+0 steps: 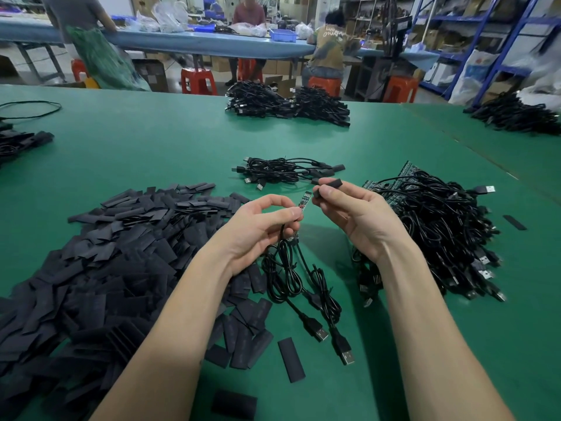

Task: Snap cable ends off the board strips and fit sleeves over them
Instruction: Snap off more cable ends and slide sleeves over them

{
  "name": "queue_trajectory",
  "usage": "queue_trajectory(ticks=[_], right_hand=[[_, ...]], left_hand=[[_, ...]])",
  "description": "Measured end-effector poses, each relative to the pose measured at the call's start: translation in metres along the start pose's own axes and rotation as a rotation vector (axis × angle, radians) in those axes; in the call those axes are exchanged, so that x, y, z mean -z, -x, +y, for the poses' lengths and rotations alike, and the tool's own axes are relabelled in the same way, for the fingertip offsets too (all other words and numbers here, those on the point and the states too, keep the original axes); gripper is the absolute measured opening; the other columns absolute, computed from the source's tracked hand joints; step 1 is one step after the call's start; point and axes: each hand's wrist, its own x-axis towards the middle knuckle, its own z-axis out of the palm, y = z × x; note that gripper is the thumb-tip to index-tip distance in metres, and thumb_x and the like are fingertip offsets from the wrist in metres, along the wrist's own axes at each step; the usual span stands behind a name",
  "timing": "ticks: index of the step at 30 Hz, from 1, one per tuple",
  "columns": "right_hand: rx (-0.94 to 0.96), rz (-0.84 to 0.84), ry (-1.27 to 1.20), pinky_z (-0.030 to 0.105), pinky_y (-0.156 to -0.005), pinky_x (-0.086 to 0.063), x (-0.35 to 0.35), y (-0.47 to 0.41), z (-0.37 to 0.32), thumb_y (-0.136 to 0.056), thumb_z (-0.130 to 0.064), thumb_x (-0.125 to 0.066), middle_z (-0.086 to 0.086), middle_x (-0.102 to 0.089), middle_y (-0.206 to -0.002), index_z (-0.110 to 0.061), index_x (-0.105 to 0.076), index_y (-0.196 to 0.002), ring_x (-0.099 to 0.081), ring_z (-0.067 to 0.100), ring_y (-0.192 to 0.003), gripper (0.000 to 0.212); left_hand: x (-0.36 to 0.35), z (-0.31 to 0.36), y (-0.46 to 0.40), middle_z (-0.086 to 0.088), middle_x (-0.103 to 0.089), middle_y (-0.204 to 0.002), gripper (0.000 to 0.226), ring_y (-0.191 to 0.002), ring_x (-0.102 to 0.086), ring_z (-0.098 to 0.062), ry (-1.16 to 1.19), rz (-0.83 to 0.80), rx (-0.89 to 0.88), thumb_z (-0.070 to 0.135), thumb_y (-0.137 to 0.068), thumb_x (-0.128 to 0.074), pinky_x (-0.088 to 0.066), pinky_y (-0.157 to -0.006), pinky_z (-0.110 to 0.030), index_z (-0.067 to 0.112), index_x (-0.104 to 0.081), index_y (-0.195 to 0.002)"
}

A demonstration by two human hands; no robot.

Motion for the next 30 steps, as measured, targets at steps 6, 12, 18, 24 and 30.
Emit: queue_trajectory(ticks=[6, 12, 18, 24, 30], right_hand=[[0.0, -0.04, -0.002, 0.018, -0.074, -0.057, 0.0, 0.001, 0.0, -0.07, -0.009, -0.077, 0.009, -0.077, -0.096, -0.012, -0.081, -0.088, -0.073, 0.013, -0.084, 0.019], [-0.026, -0.085, 0.028, 0.017, -0.075, -0.056, 0.002, 0.003, 0.0, -0.072, -0.009, -0.076, 0.008, -0.078, -0.096, -0.013, -0.081, -0.09, -0.073, 0.01, -0.085, 0.019], [-0.124, -0.21, 0.049, 0.016, -0.073, -0.056, 0.011, 0.008, -0.003, -0.075, -0.008, -0.072, 0.004, -0.078, -0.096, -0.016, -0.083, -0.089, -0.074, 0.01, -0.084, 0.02], [-0.133, -0.304, 0.11, 0.014, -0.07, -0.056, 0.016, 0.011, -0.006, -0.069, -0.013, -0.078, 0.002, -0.078, -0.095, -0.018, -0.083, -0.09, -0.074, 0.009, -0.082, 0.022], [-0.102, -0.343, 0.215, 0.016, -0.07, -0.056, 0.02, 0.011, -0.009, -0.077, -0.005, -0.071, 0.004, -0.078, -0.098, -0.017, -0.082, -0.093, -0.074, 0.012, -0.087, 0.023]], left_hand=[[-0.002, 0.001, 0.001, -0.007, -0.073, -0.083, 0.03, -0.066, -0.066, -0.01, -0.032, -0.012, -0.006, 0.015, -0.067, -0.081, -0.052, -0.062, -0.017, 0.01, -0.065, -0.092], [0.001, 0.003, 0.005, -0.007, -0.073, -0.083, 0.032, -0.067, -0.065, -0.01, -0.052, -0.066, 0.001, 0.013, -0.07, -0.08, -0.052, -0.062, -0.017, 0.01, -0.062, -0.097], [0.007, 0.008, 0.01, -0.008, -0.071, -0.083, 0.032, -0.067, -0.063, -0.011, -0.086, -0.197, 0.049, 0.007, -0.077, -0.076, -0.052, -0.062, -0.016, 0.009, -0.058, -0.103], [0.011, 0.007, 0.011, -0.011, -0.071, -0.082, 0.029, -0.066, -0.064, -0.012, -0.066, -0.244, 0.056, 0.004, -0.079, -0.075, -0.052, -0.061, -0.017, 0.009, -0.055, -0.1], [0.011, 0.004, 0.011, -0.011, -0.071, -0.078, 0.028, -0.062, -0.064, -0.012, -0.056, -0.22, 0.046, 0.001, -0.077, -0.071, -0.053, -0.058, -0.016, 0.009, -0.052, -0.096]])
